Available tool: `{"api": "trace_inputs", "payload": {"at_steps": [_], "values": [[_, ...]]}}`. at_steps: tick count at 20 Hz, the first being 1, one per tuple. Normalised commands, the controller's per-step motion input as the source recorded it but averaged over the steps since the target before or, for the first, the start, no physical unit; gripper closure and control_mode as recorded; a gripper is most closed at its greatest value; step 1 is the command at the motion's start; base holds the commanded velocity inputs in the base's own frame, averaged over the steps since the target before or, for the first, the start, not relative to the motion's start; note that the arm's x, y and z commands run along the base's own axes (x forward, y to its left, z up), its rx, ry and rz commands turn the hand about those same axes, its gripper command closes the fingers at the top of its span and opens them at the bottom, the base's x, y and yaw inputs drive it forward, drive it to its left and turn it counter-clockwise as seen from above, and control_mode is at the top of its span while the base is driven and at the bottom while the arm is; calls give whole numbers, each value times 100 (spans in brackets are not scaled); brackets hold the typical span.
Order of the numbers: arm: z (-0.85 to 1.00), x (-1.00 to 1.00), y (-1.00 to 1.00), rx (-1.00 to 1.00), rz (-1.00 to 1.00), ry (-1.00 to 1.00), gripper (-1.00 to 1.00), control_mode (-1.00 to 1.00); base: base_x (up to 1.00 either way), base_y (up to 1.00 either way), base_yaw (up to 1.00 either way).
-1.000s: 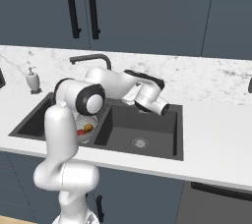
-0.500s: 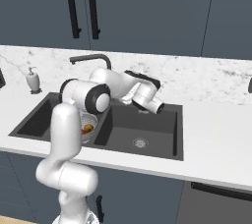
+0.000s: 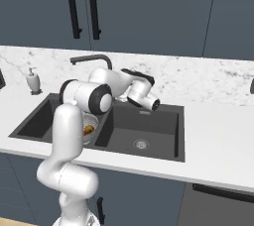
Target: Put the colander in the sink, put the pear, apple in the colander, and turn on the sink faucet and pour water over the colander.
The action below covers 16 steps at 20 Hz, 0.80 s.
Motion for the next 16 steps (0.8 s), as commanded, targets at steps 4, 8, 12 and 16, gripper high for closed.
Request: {"api": "trace_inputs", "payload": {"at_steps": [4,8,12,16], "values": [[-3,17,6,-5,-10,4,-100,-100,0,0,0],[-3,18,10,-5,-8,0,-100,-100,0,0,0],[0,20,2,-6,-8,0,-100,-100,0,0,0],[-3,14,3,-6,-9,0,-100,-100,0,0,0]]}}
